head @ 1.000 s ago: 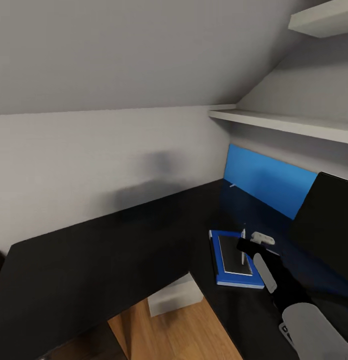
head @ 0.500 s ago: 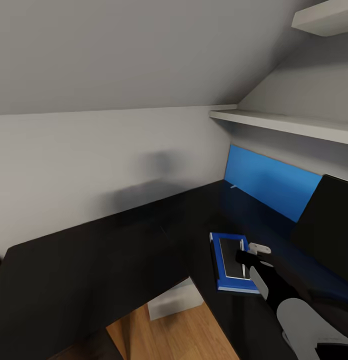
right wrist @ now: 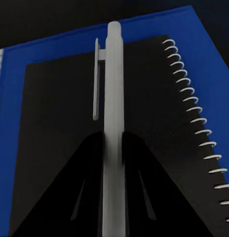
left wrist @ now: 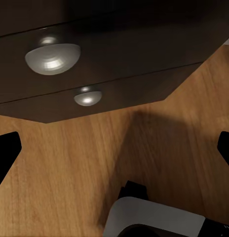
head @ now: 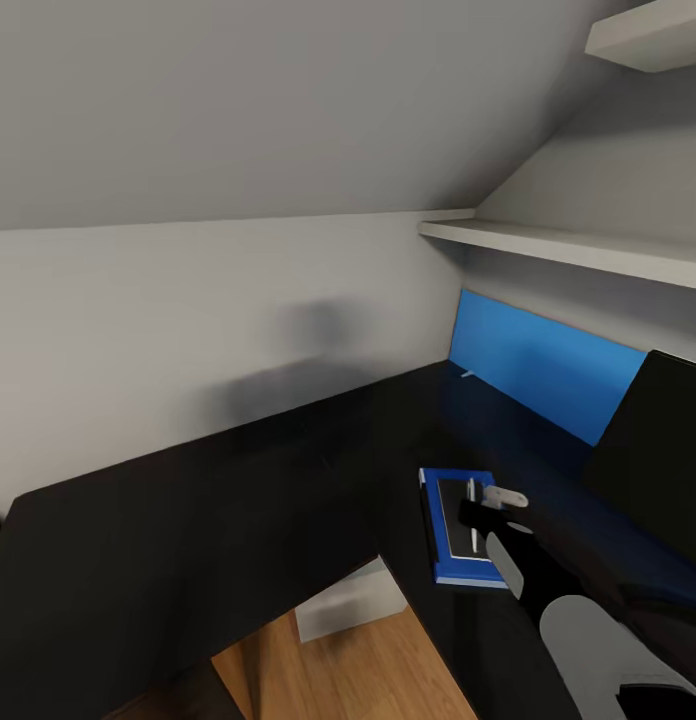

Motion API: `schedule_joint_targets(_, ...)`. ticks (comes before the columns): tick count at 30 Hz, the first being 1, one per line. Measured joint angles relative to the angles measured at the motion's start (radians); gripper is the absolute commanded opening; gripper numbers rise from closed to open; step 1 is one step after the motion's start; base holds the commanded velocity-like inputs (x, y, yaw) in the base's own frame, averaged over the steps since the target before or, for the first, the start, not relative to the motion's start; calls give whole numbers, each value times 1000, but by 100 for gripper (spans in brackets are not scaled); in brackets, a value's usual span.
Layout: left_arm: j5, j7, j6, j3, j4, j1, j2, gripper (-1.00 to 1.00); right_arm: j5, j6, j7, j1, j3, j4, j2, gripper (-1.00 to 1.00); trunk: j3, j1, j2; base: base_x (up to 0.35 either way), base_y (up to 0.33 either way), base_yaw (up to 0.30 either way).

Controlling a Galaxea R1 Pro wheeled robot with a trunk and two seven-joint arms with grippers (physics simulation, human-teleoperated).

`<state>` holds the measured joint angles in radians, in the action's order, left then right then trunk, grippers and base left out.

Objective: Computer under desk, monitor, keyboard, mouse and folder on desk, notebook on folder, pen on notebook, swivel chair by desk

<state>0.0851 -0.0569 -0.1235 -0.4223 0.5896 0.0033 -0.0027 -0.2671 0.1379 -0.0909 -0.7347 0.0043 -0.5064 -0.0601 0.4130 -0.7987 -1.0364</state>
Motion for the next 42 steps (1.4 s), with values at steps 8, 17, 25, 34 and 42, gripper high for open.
schedule_joint_targets(8,0,0,0,0,0,0,-1,100,0,-1,0,0,0,0,3,-100,0,0,0,0,0,0)
schedule_joint_targets(17,1,0,0,0,0,0,-1,100,-1,-1,1,0,0,-1,2,100,-19,23,42,0,0,0)
schedule_joint_targets(25,1,0,0,0,0,0,-1,100,-1,-2,2,0,0,-4,3,100,-44,54,98,0,0,0)
schedule_joint_targets(34,2,0,-36,0,0,0,-1,100,1,3,-13,17,121,-272,30,100,-50,61,112,-29,0,0)
schedule_joint_targets(42,3,0,-74,0,0,0,-1,100,-6,37,-64,82,447,-397,94,100,-50,61,112,-300,0,0)
